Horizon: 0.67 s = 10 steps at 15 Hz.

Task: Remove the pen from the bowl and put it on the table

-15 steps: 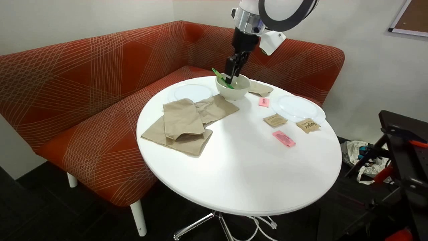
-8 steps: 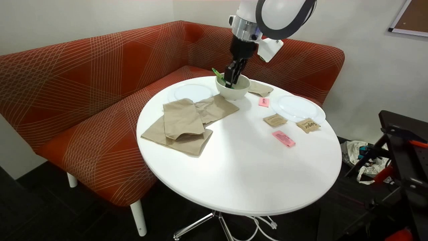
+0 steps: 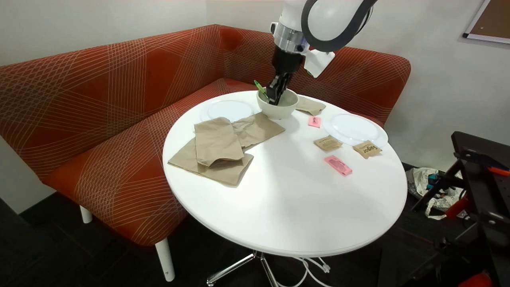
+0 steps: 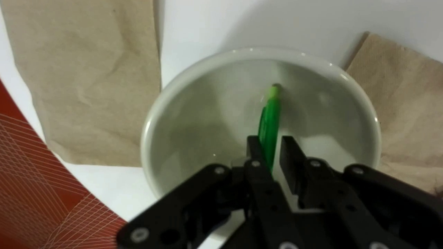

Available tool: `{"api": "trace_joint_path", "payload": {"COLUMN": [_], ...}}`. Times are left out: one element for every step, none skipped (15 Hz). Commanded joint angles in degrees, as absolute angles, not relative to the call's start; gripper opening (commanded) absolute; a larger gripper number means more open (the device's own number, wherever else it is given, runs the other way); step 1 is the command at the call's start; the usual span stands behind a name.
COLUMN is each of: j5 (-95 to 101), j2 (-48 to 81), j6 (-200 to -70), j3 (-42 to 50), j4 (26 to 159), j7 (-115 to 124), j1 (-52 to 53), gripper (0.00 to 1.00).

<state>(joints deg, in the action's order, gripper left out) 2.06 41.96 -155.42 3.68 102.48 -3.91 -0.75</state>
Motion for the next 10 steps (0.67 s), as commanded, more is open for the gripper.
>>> {"api": "trace_joint_path", "payload": {"j5": [2.6, 2.5, 2.5, 2.5, 2.5, 2.5, 2.7, 2.5, 2.5, 2.6], "j2": [42.8, 42.7, 42.6, 42.5, 42.1, 41.5, 40.9, 40.1, 39.4, 38.4], "j6": [-155.4, -155.5, -155.5, -155.5, -155.6, -155.8, -156.0, -156.3, -156.3, -156.4], "j3": [4.1, 4.1, 4.1, 4.3, 4.3, 4.6, 5.1, 5.0, 5.3, 5.8], "j4": [101.0, 101.0, 101.0, 101.0, 101.3, 101.7, 102.0, 102.5, 102.8, 103.3], "j7": [-1.6, -1.5, -1.2, -0.6, -0.4, 0.3, 1.2, 1.4, 2.2, 3.0], "j1": [-0.4, -0.4, -0.5, -0.3, -0.3, -0.1, 0.3, 0.1, 0.3, 0.6], "gripper": [0.0, 0.01, 0.03, 0.03, 0.03, 0.03, 0.03, 0.03, 0.03, 0.03]}}
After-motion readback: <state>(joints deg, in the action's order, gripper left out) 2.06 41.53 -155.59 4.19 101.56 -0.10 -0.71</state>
